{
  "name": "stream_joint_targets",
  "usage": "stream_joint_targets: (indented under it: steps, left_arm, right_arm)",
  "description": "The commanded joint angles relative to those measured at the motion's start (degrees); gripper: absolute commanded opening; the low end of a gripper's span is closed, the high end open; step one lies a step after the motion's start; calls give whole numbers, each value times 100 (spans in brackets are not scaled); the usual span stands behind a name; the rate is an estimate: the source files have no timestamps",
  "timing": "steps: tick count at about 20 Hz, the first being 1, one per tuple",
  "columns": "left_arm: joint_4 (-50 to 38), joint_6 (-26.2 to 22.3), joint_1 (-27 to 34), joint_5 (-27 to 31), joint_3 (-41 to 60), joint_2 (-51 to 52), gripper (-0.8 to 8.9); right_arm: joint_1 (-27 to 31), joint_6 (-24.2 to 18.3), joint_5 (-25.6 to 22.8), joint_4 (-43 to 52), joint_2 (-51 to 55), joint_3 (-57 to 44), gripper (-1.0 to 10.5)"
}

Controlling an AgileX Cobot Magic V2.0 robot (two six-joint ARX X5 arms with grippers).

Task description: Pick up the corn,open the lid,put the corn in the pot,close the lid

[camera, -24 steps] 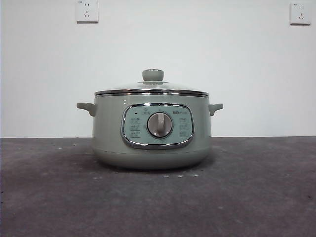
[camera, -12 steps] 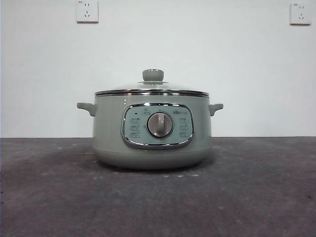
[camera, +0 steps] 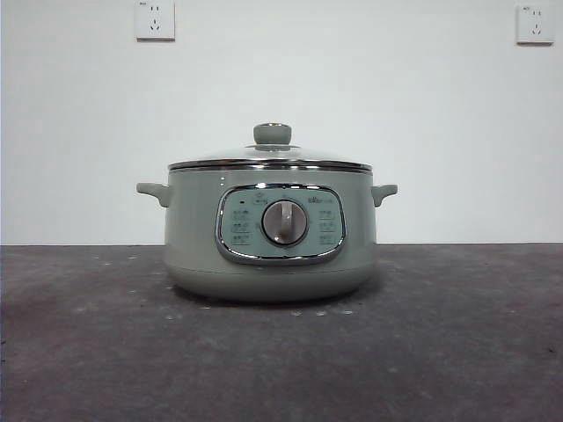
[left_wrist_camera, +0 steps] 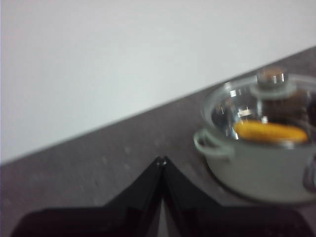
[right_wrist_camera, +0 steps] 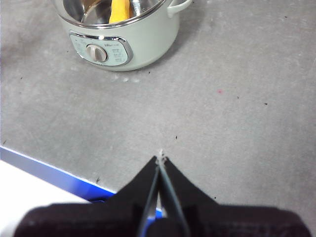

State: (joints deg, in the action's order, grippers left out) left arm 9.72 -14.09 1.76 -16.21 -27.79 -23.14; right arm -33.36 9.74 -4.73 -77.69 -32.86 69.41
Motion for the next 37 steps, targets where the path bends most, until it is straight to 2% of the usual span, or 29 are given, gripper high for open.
stream_joint_targets:
  steps: [1, 5, 11, 14, 28, 29, 30, 32, 33, 35, 37]
  left_arm:
    - [-343, 271, 20, -22, 914, 529, 0]
    - [-483, 501, 20, 129, 1971, 1381, -1]
    - [-319, 848, 20, 146, 2730, 2286, -1]
    - [-79, 852, 24, 138, 2734, 2293, 0]
    - [-103, 852, 24, 120, 2734, 2186, -1]
    - [-103, 852, 24, 120, 2732, 2186, -1]
    - [-103, 852, 24, 120, 2732, 2186, -1]
    - [-103, 852, 24, 120, 2732, 2186, -1]
    - [-103, 852, 24, 120, 2732, 2186, 0]
    - [-103, 852, 24, 120, 2732, 2186, 0]
    - [-103, 852, 24, 120, 2732, 2186, -1]
  right_arm:
    - [-4, 59, -24, -140, 9, -42, 1]
    - [-4, 59, -24, -140, 9, -42, 1]
    - [-4, 59, -24, -140, 9, -42, 1]
    - [-4, 59, -26, -140, 7, -42, 1]
    - [-4, 59, -24, -140, 7, -42, 1]
    - [-4, 31, -26, -140, 7, -42, 1]
    - [0, -205, -136, -120, 7, -42, 1]
    - [208, -358, -511, 450, 83, -83, 1]
    - [431, -573, -496, 1027, 195, -192, 1]
    - [1047, -831, -68, 2339, 588, -686, 1]
    - [1679, -863, 243, 3534, 1084, -1495, 1]
